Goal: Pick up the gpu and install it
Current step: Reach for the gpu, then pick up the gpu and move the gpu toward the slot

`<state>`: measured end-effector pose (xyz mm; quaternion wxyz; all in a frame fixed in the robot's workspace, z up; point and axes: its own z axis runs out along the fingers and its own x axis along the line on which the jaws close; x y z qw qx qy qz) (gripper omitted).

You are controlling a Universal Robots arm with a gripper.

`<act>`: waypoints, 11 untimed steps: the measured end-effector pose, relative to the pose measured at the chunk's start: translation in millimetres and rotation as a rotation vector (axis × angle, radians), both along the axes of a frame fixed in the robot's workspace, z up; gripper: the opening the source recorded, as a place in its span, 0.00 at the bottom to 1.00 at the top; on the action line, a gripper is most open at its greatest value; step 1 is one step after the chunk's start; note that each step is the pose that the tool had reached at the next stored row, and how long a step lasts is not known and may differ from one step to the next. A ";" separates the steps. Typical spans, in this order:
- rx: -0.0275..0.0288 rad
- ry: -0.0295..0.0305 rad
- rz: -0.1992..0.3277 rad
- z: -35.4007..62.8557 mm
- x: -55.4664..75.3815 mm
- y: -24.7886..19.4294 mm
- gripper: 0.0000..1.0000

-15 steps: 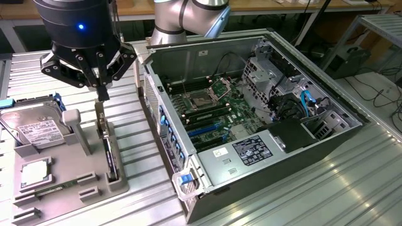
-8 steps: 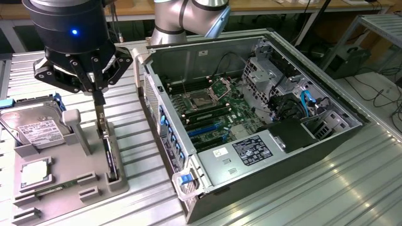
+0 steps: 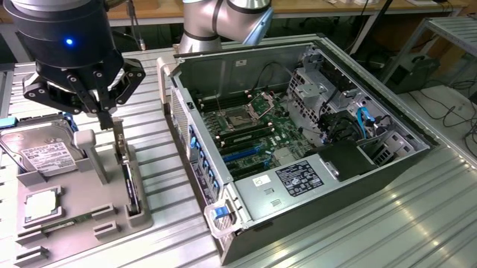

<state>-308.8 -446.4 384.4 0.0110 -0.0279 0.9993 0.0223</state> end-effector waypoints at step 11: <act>0.0001 0.0000 0.001 0.0 -1.3 0.0 0.11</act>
